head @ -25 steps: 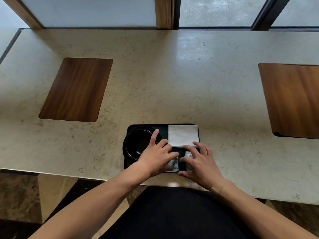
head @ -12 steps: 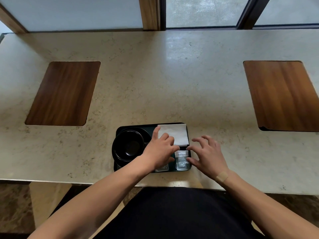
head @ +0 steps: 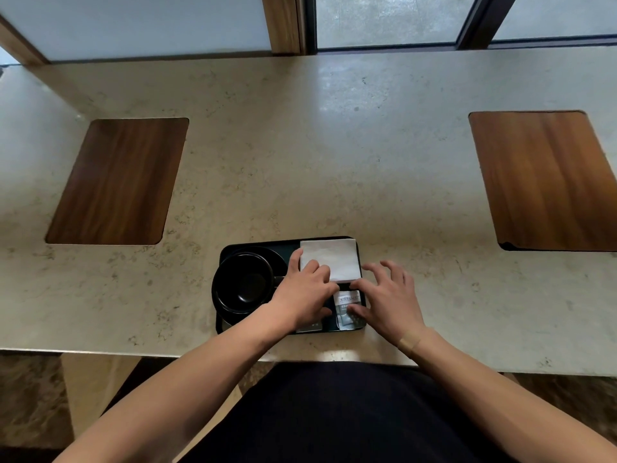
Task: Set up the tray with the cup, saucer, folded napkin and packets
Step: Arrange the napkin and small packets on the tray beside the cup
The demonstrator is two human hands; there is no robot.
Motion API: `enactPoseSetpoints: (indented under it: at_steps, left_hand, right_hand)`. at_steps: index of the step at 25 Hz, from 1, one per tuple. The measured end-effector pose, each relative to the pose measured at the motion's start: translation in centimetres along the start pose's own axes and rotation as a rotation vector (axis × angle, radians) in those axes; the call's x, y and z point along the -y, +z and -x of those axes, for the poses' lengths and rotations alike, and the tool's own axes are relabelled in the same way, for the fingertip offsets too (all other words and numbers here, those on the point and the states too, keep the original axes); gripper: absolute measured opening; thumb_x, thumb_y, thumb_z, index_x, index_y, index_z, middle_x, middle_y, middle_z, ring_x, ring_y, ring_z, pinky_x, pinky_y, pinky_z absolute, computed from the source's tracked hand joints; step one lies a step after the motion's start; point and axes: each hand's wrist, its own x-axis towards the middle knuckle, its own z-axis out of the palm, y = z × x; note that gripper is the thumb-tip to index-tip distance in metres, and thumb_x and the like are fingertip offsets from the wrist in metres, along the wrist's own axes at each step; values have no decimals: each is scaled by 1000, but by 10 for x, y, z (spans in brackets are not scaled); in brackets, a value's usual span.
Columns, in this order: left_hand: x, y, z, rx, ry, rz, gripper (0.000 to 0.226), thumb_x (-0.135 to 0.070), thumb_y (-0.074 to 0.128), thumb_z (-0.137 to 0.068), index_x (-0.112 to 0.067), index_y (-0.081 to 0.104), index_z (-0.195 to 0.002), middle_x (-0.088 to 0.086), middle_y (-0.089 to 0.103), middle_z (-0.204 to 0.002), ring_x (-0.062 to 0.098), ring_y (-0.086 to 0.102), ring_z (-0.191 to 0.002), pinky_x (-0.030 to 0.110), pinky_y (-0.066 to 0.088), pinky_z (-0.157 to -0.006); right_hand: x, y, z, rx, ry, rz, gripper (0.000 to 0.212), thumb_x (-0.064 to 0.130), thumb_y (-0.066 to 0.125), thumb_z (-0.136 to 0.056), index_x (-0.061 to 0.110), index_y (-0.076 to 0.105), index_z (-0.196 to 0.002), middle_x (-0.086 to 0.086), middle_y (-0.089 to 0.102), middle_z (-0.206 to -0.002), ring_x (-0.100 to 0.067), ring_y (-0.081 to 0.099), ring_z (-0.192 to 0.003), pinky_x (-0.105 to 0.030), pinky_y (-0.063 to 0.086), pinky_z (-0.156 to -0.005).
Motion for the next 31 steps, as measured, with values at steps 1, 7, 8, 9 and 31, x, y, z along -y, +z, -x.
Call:
enactPoseSetpoints:
  at_steps: [1, 7, 8, 9, 31]
  left_hand:
    - [0, 1, 0, 4, -7, 18, 42, -46, 62, -83, -27, 59, -120, 3, 50, -112, 27, 41, -116, 62, -3, -111]
    - [-1, -2, -1, 37, -17, 62, 40, -43, 62, -83, -28, 59, -119, 2, 50, -110, 27, 41, -116, 63, -2, -111]
    - [-1, -3, -1, 42, -17, 65, 39, -43, 62, -83, -27, 60, -119, 3, 50, -110, 27, 41, -116, 63, -2, -111]
    - [-1, -4, -2, 47, -17, 66, 39, -42, 62, -83, -27, 60, -119, 3, 50, -111, 27, 41, -116, 64, -2, -111]
    - [-14, -2, -12, -7, -27, -57, 42, -39, 62, -83, -17, 52, -118, 8, 55, -111, 32, 45, -114, 65, -6, -109]
  right_hand:
    - [0, 0, 0, -2, -3, 4, 35, 53, 70, -74, 32, 66, -102, -1, 52, -134, -34, 33, -131, -50, 30, -102]
    - [0, -2, 2, -16, 8, 11, 31, 50, 72, -74, 28, 66, -95, -2, 55, -132, -35, 37, -129, -51, 31, -101]
    - [0, -2, 3, -22, 11, 11, 31, 49, 73, -73, 27, 66, -94, -3, 56, -130, -35, 38, -128, -51, 31, -101]
    - [1, -2, 3, -24, 13, 13, 31, 49, 74, -73, 27, 67, -94, -3, 57, -129, -35, 39, -128, -51, 32, -101]
    - [-4, -4, -2, -31, -6, 25, 31, 51, 77, -68, 29, 65, -86, -1, 62, -123, -35, 50, -118, -51, 38, -95]
